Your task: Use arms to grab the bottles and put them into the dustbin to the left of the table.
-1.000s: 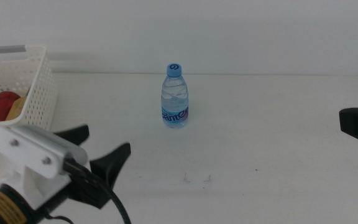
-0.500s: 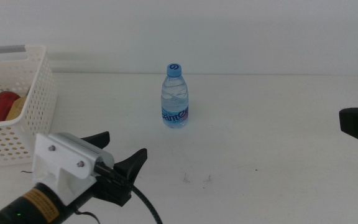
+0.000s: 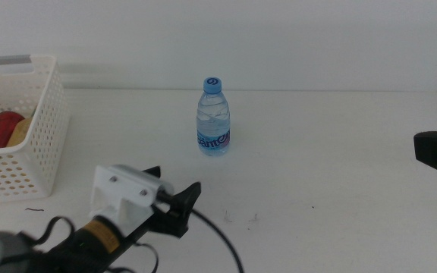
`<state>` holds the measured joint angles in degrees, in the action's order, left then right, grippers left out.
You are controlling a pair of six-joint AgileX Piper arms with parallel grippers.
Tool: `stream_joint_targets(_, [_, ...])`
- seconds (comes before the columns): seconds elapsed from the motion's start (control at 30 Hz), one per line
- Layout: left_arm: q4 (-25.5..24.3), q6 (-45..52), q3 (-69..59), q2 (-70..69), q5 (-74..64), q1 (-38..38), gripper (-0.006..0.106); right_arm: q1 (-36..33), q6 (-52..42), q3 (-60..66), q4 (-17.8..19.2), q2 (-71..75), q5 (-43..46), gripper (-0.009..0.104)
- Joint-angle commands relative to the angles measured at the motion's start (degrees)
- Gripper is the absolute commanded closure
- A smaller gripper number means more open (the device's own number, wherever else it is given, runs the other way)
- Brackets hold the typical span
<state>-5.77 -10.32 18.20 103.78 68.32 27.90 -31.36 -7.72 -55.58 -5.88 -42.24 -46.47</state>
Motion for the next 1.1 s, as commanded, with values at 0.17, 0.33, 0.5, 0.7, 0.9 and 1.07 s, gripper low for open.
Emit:
stream_joint_targets(0.17, [2.3,-0.1,10.4,7.9,1.6,0.1,0.007,-0.1,-0.3,-0.5,0.1,0.2,0.1,0.007])
stream_joint_targets(0.33, [2.9,-0.1,17.3,12.6,1.6,0.1,0.007,-0.1,-0.3,-0.5,0.1,0.2,0.1,0.007])
stream_joint_targets(0.5, [2.9,-0.1,23.0,16.4,-0.3,0.0,0.007,-0.1,0.2,-0.5,0.1,0.2,0.1,0.007])
stream_joint_targets(0.7, [4.3,-0.1,28.2,19.6,-2.6,0.0,0.007,-0.1,0.2,-0.5,0.1,0.2,0.1,0.007])
stream_joint_targets(0.9, [4.2,0.5,33.5,21.7,-7.0,-1.0,0.007,-0.1,0.2,-0.5,0.1,0.2,0.1,0.007])
stream_joint_targets(1.07, [4.6,1.0,37.7,23.1,-10.0,-1.2,0.007,-0.1,0.2,-0.5,0.1,0.2,0.1,0.007])
